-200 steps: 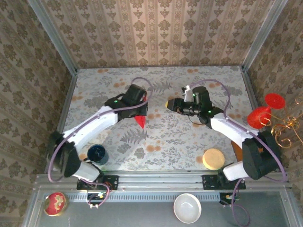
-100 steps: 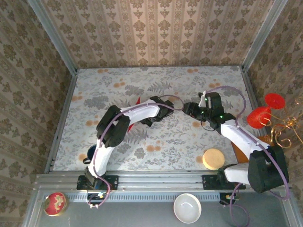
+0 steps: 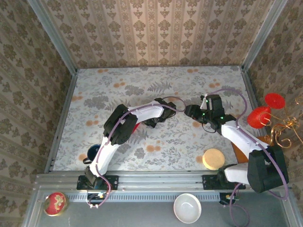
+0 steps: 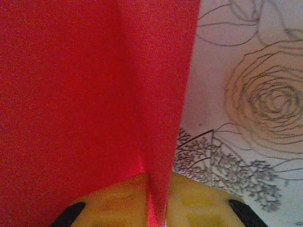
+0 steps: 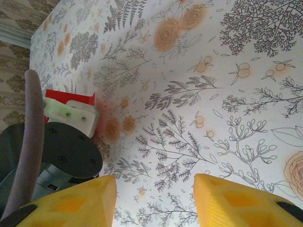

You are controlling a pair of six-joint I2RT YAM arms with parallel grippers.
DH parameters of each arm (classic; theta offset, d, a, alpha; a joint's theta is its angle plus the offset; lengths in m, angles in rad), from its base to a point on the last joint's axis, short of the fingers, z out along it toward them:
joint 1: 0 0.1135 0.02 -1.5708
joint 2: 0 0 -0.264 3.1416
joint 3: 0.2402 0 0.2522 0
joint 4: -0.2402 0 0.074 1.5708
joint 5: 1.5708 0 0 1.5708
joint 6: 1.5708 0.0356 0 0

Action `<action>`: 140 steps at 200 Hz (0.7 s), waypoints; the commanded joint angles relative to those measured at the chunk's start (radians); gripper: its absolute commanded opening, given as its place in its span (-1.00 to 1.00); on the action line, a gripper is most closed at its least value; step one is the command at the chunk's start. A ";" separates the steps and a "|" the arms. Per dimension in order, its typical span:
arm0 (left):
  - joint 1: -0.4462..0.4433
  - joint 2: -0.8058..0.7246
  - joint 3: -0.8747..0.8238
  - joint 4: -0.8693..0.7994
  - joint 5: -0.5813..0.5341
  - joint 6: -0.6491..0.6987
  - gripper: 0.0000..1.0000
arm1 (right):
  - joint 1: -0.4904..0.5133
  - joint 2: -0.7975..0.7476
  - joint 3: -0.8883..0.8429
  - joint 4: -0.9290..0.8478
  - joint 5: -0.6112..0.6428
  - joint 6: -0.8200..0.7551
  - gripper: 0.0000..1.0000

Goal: Fold a paper plane with a square sheet of paper (pick it up from the middle)
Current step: Turn over the paper at the center of the table.

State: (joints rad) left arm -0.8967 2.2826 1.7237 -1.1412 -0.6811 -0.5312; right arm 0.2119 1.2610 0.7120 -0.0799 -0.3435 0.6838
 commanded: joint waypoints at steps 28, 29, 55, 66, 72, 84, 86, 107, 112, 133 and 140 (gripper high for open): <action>-0.010 -0.029 -0.026 0.089 0.153 -0.026 -0.58 | -0.006 -0.009 -0.006 0.005 0.005 0.011 -0.02; -0.011 -0.030 -0.027 0.090 0.157 -0.027 -0.58 | -0.005 -0.009 -0.006 0.005 0.005 0.011 -0.02; -0.010 -0.080 -0.051 0.149 0.267 -0.046 -0.52 | -0.010 -0.014 -0.004 -0.001 0.019 0.011 -0.02; -0.011 -0.109 -0.067 0.180 0.323 -0.061 -0.47 | -0.012 -0.018 -0.004 -0.007 0.029 0.013 -0.01; -0.011 -0.124 -0.079 0.196 0.353 -0.074 -0.43 | -0.015 -0.023 -0.009 -0.007 0.041 0.016 0.02; -0.013 -0.158 -0.099 0.228 0.416 -0.100 -0.36 | -0.019 -0.036 -0.018 -0.005 0.066 0.023 0.06; -0.013 -0.163 -0.103 0.235 0.426 -0.106 -0.35 | -0.019 -0.038 -0.020 -0.004 0.069 0.023 0.06; -0.021 -0.229 -0.151 0.297 0.508 -0.152 -0.24 | -0.028 -0.048 -0.025 -0.014 0.089 0.026 0.09; -0.025 -0.243 -0.159 0.305 0.516 -0.163 -0.22 | -0.030 -0.049 -0.025 -0.016 0.089 0.028 0.09; -0.045 -0.299 -0.187 0.341 0.557 -0.193 -0.16 | -0.032 -0.043 -0.023 -0.017 0.086 0.029 0.10; -0.054 -0.319 -0.197 0.358 0.578 -0.198 -0.14 | -0.032 -0.040 -0.023 -0.016 0.085 0.031 0.10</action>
State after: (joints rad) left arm -0.9226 2.0411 1.5558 -0.8543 -0.2176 -0.6605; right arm 0.1852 1.2308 0.6960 -0.0826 -0.2890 0.7044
